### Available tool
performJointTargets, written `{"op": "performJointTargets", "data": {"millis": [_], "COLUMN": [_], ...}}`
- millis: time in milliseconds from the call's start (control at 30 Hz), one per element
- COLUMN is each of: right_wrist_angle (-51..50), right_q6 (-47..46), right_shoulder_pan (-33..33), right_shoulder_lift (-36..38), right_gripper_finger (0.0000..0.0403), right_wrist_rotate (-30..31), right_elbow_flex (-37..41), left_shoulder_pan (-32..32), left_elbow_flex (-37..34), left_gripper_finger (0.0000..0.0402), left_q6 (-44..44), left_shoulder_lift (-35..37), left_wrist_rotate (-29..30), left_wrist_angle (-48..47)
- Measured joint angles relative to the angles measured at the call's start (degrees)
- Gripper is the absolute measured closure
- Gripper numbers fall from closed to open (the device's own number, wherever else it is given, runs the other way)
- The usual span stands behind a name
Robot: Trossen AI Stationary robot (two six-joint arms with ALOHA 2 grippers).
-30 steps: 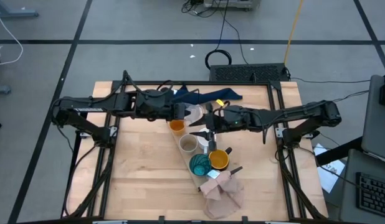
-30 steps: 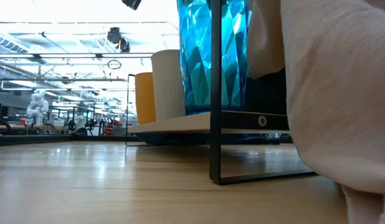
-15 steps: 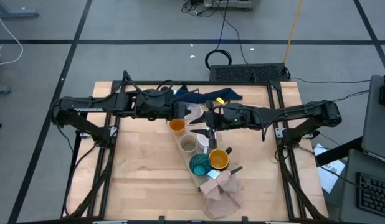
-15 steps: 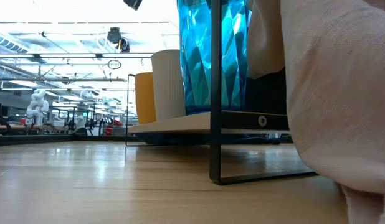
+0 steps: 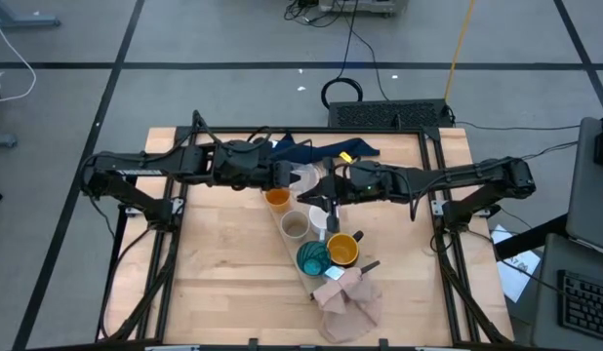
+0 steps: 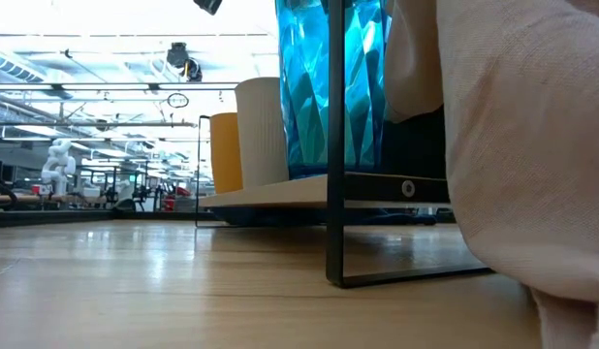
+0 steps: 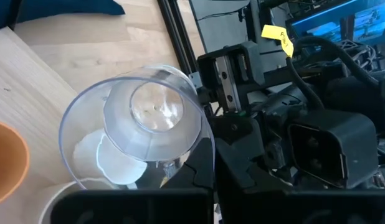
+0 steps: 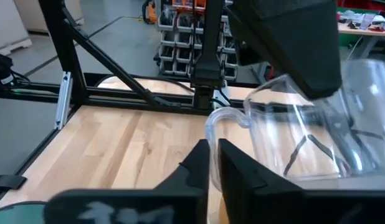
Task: Stack small to large cups/mugs on shelf
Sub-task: Put the transparent mug on the shelf
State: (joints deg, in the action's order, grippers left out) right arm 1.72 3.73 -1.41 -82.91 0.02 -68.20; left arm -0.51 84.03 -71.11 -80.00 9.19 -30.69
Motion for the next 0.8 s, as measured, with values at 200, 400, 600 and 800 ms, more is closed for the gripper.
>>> {"op": "performJointTargets", "data": {"millis": [200, 400, 600, 800], "right_wrist_angle": [0.1, 0.4, 0.0, -1.2], "right_q6": [-1.5, -1.6, -1.8, -3.0], "right_shoulder_pan": [0.1, 0.3, 0.7, 0.8], "right_shoulder_lift": [0.0, 0.9, 2.5, 2.9], "right_gripper_finger": [0.0397, 0.0400, 0.0401, 0.0402], "right_wrist_rotate": [0.0, -0.1, -0.3, -1.2], "right_elbow_flex": [0.0, 0.0, 0.0, 0.2], "left_shoulder_pan": [0.0, 0.0, 0.0, 0.0], "left_elbow_flex": [0.0, 0.0, 0.0, 0.3], "left_gripper_finger": [0.0400, 0.0400, 0.0388, 0.0387], "left_q6": [0.0, 0.2, 0.7, 3.1], "left_shoulder_lift": [0.0, 0.0, 0.0, 0.3], "left_wrist_rotate": [-0.1, 1.2, 1.4, 1.5], "left_wrist_angle": [0.7, 1.2, 1.9, 6.5]}}
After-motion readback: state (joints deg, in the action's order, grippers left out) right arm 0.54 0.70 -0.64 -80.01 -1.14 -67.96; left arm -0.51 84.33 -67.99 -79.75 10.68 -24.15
